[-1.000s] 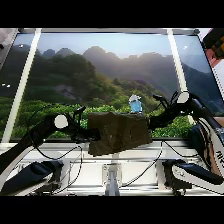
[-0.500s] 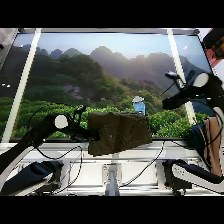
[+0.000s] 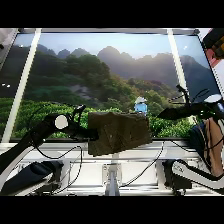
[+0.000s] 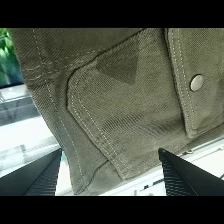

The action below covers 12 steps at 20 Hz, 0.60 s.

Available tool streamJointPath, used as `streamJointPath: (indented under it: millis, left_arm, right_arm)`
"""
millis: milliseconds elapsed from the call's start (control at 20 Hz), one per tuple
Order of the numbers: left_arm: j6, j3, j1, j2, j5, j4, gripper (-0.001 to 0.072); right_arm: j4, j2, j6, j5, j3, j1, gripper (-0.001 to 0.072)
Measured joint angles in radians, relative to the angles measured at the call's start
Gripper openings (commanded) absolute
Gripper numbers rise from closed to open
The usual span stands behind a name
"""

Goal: Fold the clothes and pants, and hang the long-sleeved shirts on hangers.

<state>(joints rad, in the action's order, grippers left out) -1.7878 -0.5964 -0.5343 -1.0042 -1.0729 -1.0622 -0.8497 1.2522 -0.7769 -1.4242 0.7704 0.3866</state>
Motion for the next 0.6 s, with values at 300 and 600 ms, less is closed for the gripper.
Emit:
streamJointPath:
  millis: [300, 600]
  left_arm:
    - [0.000, 0.000, 0.000, 0.000, 0.006, -0.002, 0.0694]
    - [-0.003, 0.000, 0.000, 0.000, 0.007, 0.039, 0.0695]
  right_arm:
    - [0.018, 0.000, 0.044, 0.085, -0.095, -0.161, 0.0535]
    - [-0.046, 0.000, -0.030, 0.153, -0.109, -0.264, 0.0563]
